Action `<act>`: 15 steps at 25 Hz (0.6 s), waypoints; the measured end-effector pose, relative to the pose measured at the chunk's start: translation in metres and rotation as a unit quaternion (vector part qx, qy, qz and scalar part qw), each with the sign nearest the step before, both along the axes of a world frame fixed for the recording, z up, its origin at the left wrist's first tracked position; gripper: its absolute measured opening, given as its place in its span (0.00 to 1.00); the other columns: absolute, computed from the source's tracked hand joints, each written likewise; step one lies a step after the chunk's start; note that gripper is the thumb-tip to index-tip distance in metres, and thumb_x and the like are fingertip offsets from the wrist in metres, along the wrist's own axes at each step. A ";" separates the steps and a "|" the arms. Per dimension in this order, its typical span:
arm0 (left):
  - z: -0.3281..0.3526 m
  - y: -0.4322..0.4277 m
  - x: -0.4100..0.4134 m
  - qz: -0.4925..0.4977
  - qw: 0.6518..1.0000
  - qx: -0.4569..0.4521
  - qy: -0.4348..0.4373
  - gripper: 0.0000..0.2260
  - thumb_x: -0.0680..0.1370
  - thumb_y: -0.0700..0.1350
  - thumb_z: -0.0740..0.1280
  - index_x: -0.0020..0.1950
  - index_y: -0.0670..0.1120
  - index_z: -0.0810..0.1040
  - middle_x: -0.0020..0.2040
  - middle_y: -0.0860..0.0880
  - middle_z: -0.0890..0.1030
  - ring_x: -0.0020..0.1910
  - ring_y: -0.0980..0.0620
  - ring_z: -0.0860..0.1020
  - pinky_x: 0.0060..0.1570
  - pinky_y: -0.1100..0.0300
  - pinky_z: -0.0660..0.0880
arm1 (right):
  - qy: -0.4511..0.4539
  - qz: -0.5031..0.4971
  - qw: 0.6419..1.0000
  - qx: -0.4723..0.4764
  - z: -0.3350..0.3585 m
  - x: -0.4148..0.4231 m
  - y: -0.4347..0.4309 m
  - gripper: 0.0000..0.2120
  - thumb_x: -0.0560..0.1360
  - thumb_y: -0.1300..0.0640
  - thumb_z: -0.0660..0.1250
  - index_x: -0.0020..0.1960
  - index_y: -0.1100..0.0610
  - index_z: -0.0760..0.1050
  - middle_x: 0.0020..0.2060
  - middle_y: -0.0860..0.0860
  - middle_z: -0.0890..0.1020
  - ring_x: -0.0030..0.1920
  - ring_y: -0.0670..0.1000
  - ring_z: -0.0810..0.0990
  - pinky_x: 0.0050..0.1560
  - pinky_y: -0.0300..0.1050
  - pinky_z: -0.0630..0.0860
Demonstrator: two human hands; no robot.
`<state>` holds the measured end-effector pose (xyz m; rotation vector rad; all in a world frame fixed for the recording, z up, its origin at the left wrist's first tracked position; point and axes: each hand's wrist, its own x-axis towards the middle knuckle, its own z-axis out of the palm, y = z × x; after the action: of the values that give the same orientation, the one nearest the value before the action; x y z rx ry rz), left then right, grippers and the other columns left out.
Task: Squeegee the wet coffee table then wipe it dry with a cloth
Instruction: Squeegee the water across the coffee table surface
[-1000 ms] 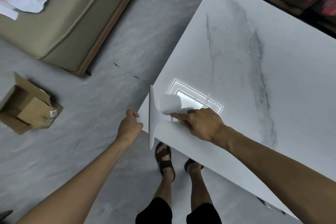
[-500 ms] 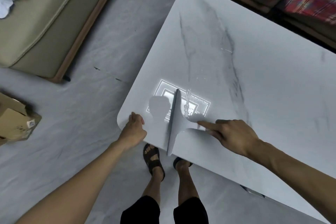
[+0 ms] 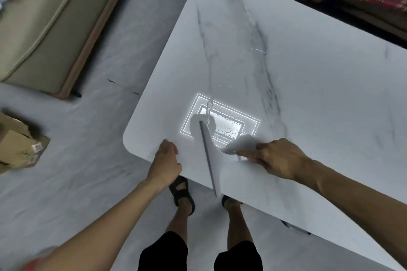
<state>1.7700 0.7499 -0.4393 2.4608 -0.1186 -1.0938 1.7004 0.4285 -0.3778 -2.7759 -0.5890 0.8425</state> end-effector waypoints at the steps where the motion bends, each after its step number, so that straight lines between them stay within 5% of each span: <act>1: -0.004 -0.007 -0.004 -0.002 1.000 0.016 0.016 0.13 0.72 0.33 0.59 0.52 0.46 0.65 0.68 0.39 0.66 0.67 0.41 0.68 0.60 0.53 0.70 | -0.007 0.002 1.000 -0.014 0.004 -0.003 -0.020 0.21 0.82 0.45 0.51 0.72 0.28 0.54 0.42 0.46 0.78 0.37 0.54 0.81 0.33 0.43 0.65; 4: -0.016 -0.026 -0.010 0.012 0.996 0.065 0.064 0.16 0.73 0.33 0.57 0.59 0.43 0.66 0.78 0.36 0.45 0.78 0.42 0.47 0.74 0.49 0.57 | -0.016 -0.006 0.999 -0.039 0.022 -0.013 -0.076 0.21 0.81 0.44 0.51 0.70 0.27 0.56 0.39 0.45 0.78 0.34 0.54 0.80 0.31 0.43 0.64; 6: -0.021 -0.035 -0.011 0.027 0.994 0.081 0.065 0.17 0.73 0.33 0.56 0.62 0.41 0.65 0.78 0.37 0.41 0.78 0.42 0.42 0.75 0.49 0.53 | -0.013 0.008 0.998 -0.060 0.034 -0.013 -0.096 0.20 0.80 0.43 0.51 0.69 0.26 0.57 0.39 0.45 0.78 0.34 0.54 0.80 0.30 0.44 0.63; 9: -0.022 -0.038 -0.010 0.047 0.992 0.094 0.074 0.17 0.74 0.33 0.56 0.62 0.42 0.65 0.79 0.38 0.41 0.78 0.44 0.42 0.74 0.51 0.53 | -0.036 0.079 0.996 -0.014 0.035 -0.006 -0.076 0.20 0.80 0.46 0.55 0.69 0.29 0.63 0.40 0.45 0.79 0.34 0.54 0.80 0.29 0.43 0.65; 12: -0.017 -0.038 -0.006 0.049 0.989 0.105 0.095 0.22 0.75 0.37 0.56 0.70 0.41 0.61 0.79 0.40 0.41 0.78 0.43 0.48 0.74 0.49 0.58 | 0.059 0.160 0.985 0.008 0.012 -0.002 -0.014 0.22 0.82 0.50 0.54 0.73 0.34 0.57 0.48 0.49 0.79 0.45 0.56 0.80 0.40 0.47 0.73; 15: -0.014 -0.044 -0.003 0.064 0.986 0.116 0.102 0.25 0.76 0.40 0.56 0.74 0.40 0.57 0.79 0.40 0.42 0.78 0.42 0.50 0.73 0.47 0.59 | 0.033 0.210 0.977 -0.005 -0.005 0.002 0.014 0.25 0.81 0.55 0.57 0.75 0.37 0.57 0.46 0.51 0.79 0.44 0.57 0.80 0.39 0.46 0.68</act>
<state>1.7671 0.7063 -0.4533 2.4951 0.2397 -1.3589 1.7020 0.4423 -0.3827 -2.6559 -1.1877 1.0086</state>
